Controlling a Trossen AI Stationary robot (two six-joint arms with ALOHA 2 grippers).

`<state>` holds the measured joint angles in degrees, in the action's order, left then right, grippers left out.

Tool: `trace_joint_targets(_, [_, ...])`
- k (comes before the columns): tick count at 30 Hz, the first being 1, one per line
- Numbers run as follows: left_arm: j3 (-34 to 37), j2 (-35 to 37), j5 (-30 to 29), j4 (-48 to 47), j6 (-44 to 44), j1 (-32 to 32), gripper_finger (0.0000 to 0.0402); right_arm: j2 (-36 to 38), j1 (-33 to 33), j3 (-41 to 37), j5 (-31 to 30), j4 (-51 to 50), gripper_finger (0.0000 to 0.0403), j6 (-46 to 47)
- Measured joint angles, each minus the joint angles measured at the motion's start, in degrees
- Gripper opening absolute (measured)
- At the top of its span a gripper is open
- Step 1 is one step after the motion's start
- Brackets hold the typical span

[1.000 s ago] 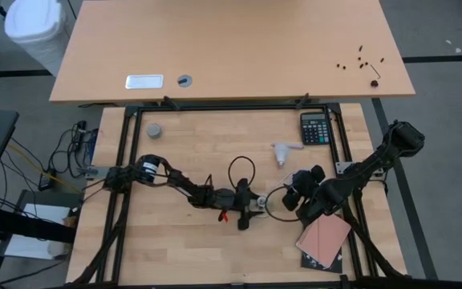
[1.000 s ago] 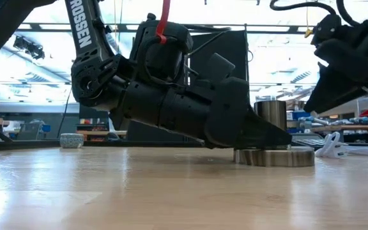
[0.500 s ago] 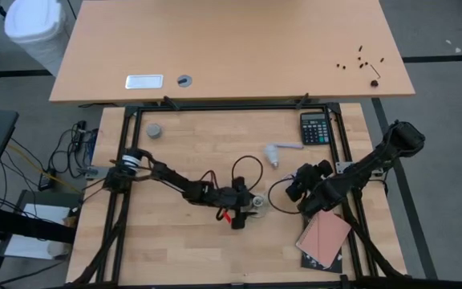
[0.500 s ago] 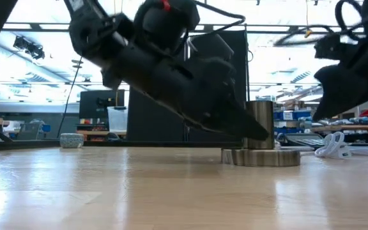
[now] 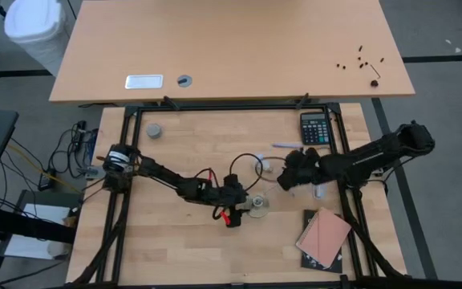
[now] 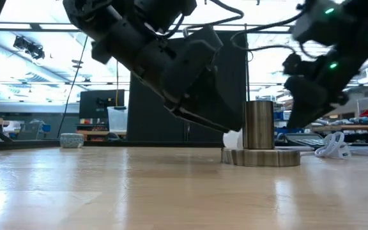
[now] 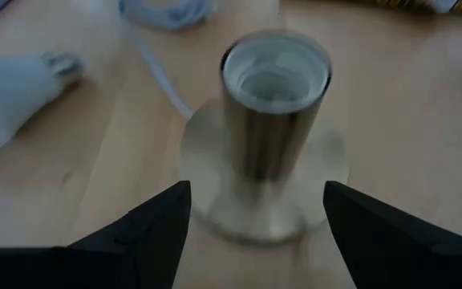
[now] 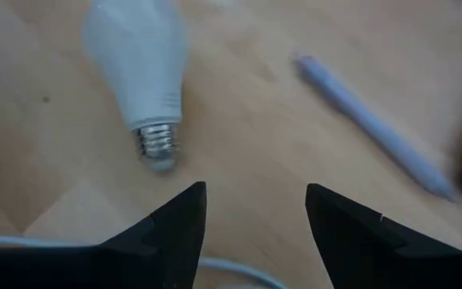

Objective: Screw lightbulb
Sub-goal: Remove the lightbulb from the bronze lamp socket

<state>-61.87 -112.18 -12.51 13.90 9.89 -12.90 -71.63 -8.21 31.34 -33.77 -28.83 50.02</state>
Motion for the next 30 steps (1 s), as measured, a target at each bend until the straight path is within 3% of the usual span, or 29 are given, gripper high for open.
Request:
trace_joint_targets(4, [0.0, 2.4, -3.9, -8.0, 2.5, -0.8, 0.0289, -0.8, 6.3, -2.2, 6.3, 9.2, 0.0224, -9.0])
trace_joint_targets(8, [0.0, 4.1, -12.1, -16.0, 5.7, -2.2, 0.0287, -1.3, 8.9, -2.8, 11.4, 17.3, 0.0224, -15.0])
trace_joint_targets(11, [1.1, 4.2, -18.2, -15.9, 6.8, -3.8, 0.028, -3.0, 10.1, -2.8, 16.7, 22.1, 0.0221, -18.4])
trace_joint_targets(15, [4.8, 4.2, -23.0, -11.2, 5.9, -5.8, 0.0267, -7.2, 10.7, -2.8, 18.5, 26.9, 0.022, -22.0])
trace_joint_targets(21, [11.2, 4.3, -23.9, -4.1, 9.4, -7.0, 0.0248, -13.2, 10.7, -0.6, 20.2, 34.3, 0.022, -26.6])
trace_joint_targets(30, [20.3, 9.5, -24.2, 0.4, 16.8, -8.5, 0.0243, -23.9, 10.7, 8.3, 24.8, 35.0, 0.022, -36.9])
